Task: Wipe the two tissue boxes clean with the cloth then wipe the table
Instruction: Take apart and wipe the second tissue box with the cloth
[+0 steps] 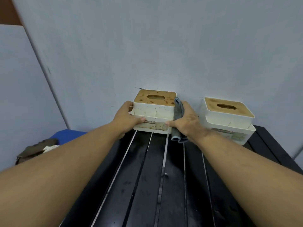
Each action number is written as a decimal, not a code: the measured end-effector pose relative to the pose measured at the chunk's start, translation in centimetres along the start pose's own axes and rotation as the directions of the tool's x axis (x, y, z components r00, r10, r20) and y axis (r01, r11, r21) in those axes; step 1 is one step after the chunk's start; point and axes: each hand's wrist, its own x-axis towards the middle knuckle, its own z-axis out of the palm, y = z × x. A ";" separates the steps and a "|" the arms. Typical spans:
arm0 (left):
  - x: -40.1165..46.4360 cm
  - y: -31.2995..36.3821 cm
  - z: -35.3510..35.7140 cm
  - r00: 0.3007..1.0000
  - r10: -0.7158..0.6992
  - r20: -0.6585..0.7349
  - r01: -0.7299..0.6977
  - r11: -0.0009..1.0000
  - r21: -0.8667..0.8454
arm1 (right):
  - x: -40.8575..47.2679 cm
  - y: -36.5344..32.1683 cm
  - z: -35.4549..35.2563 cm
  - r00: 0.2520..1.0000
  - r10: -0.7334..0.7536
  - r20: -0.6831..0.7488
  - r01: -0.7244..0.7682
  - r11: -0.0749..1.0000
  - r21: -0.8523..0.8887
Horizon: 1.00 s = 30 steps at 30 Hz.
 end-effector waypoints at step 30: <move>-36.6 5.4 3.7 0.970 0.109 0.217 -0.139 0.982 0.126 | -36.7 -7.1 -16.0 0.973 0.218 0.075 -0.209 0.972 -0.109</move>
